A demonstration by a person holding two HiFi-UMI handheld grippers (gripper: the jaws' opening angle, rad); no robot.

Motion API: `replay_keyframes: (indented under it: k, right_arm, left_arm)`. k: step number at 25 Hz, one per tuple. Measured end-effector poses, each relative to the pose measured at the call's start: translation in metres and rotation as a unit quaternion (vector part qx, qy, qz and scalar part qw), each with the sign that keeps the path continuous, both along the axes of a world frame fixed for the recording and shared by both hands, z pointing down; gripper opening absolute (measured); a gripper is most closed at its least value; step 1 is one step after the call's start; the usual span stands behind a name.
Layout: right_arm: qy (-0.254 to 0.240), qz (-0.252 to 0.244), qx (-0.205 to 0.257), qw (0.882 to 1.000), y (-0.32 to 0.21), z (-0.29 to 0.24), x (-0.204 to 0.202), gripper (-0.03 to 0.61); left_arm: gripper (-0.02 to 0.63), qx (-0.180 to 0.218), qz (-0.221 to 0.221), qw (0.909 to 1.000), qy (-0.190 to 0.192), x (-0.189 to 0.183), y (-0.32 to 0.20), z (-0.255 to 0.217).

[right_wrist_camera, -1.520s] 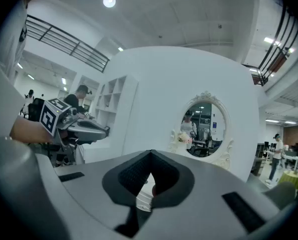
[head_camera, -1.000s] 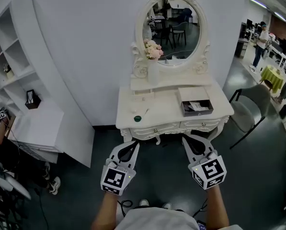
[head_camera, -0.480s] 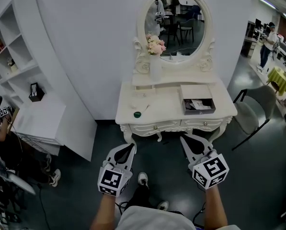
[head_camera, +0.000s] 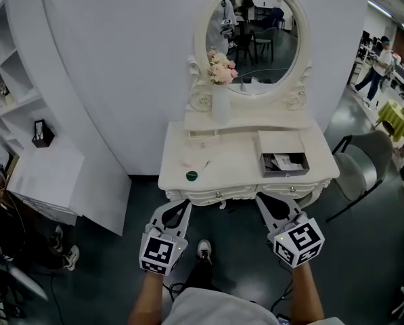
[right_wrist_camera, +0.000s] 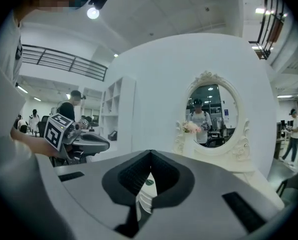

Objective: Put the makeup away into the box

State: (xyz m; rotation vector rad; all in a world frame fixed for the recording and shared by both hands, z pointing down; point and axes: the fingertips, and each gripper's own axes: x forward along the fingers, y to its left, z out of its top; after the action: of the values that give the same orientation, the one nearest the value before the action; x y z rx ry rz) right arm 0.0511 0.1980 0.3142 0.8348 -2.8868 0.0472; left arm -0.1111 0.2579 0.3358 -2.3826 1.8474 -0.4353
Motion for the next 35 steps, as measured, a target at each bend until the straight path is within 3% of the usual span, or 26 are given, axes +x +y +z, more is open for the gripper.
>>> replay_keyframes:
  k: [11, 22, 35]
  right_arm:
    - [0.016, 0.006, -0.018, 1.000, -0.106, 0.001, -0.068, -0.006]
    - [0.045, 0.002, -0.055, 0.997, -0.167, 0.039, -0.131, -0.006]
    - [0.076, 0.035, -0.117, 0.990, -0.221, 0.099, -0.172, -0.005]
  left_arm:
    - [-0.006, -0.031, 0.001, 0.9995, 0.000, -0.068, -0.111, 0.011]
    - [-0.002, -0.088, 0.011, 0.9960, 0.005, -0.121, -0.178, 0.050]
    - [0.100, -0.214, 0.071, 0.9736, -0.033, -0.158, -0.236, 0.148]
